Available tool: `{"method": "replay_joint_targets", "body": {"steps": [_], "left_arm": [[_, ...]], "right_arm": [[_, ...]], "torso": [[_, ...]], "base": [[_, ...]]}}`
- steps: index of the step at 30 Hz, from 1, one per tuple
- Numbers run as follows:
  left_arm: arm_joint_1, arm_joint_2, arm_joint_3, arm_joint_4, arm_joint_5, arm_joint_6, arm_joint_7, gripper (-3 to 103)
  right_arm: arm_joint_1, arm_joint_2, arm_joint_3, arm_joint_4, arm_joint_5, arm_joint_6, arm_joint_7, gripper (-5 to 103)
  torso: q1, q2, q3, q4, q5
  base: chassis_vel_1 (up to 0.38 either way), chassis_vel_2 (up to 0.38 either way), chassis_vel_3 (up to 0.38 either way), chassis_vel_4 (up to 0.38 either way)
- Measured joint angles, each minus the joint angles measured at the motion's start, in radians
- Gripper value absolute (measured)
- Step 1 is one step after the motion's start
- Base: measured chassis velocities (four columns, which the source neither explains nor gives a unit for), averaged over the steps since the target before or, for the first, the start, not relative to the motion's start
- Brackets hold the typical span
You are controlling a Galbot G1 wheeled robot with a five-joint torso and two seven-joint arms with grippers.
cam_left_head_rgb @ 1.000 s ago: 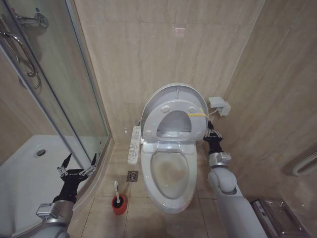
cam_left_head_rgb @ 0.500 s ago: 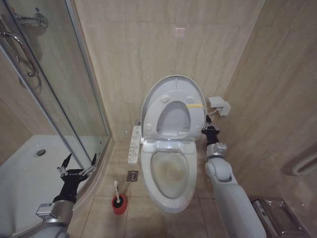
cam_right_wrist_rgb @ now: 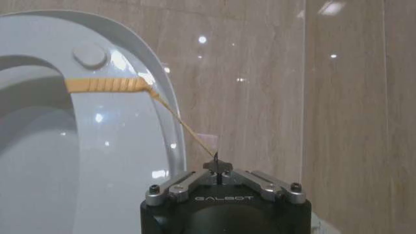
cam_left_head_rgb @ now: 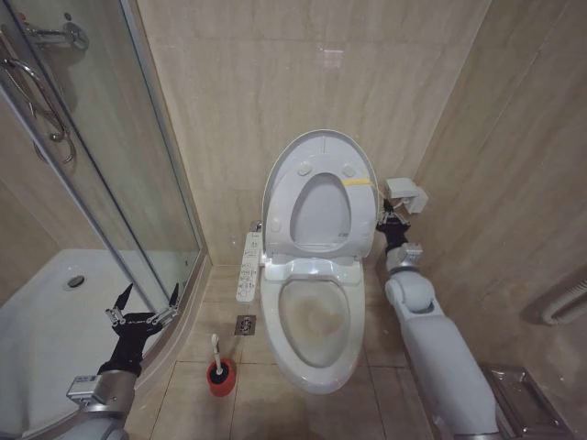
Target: Open the toilet lid, clean the toilet bowl with a toilet brush, close the toilet lid, and flush.
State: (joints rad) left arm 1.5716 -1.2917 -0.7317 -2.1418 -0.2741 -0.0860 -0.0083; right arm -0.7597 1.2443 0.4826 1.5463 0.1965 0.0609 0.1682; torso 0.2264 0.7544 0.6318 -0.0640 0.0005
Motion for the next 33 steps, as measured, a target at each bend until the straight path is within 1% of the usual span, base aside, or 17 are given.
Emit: {"method": "replay_joint_targets", "body": {"steps": [5,10,17,27,33], "left_arm": [[0.0,0.0,0.0,0.0,0.0,0.0,0.0,100],[0.0,0.0,0.0,0.0,0.0,0.0,0.0,100],[0.0,0.0,0.0,0.0,0.0,0.0,0.0,100],[0.0,0.0,0.0,0.0,0.0,0.0,0.0,100],[0.0,0.0,0.0,0.0,0.0,0.0,0.0,100]], "right_arm": [[0.031,-0.041,-0.025,-0.005,0.022,-0.006,-0.004,0],[0.052,-0.055,-0.043,-0.021,0.026,-0.006,-0.005,0],[0.089,-0.056,-0.07,-0.064,0.023,-0.002,-0.003,0],[0.153,-0.054,-0.107,-0.126,0.016,0.0,-0.001,0],[0.169,-0.058,-0.116,-0.135,0.015,0.0,0.0,0]], "torso": [[0.0,0.0,0.0,-0.0001,-0.0002],[0.0,0.0,0.0,-0.0001,-0.0004],[0.0,0.0,0.0,0.0002,-0.0004],[0.0,0.0,0.0,-0.0001,-0.0005],[0.0,0.0,0.0,-0.0001,-0.0005]], "base": [[0.0,0.0,0.0,0.0],[0.0,0.0,0.0,0.0],[0.0,0.0,0.0,0.0],[0.0,0.0,0.0,0.0],[0.0,0.0,0.0,0.0]]}}
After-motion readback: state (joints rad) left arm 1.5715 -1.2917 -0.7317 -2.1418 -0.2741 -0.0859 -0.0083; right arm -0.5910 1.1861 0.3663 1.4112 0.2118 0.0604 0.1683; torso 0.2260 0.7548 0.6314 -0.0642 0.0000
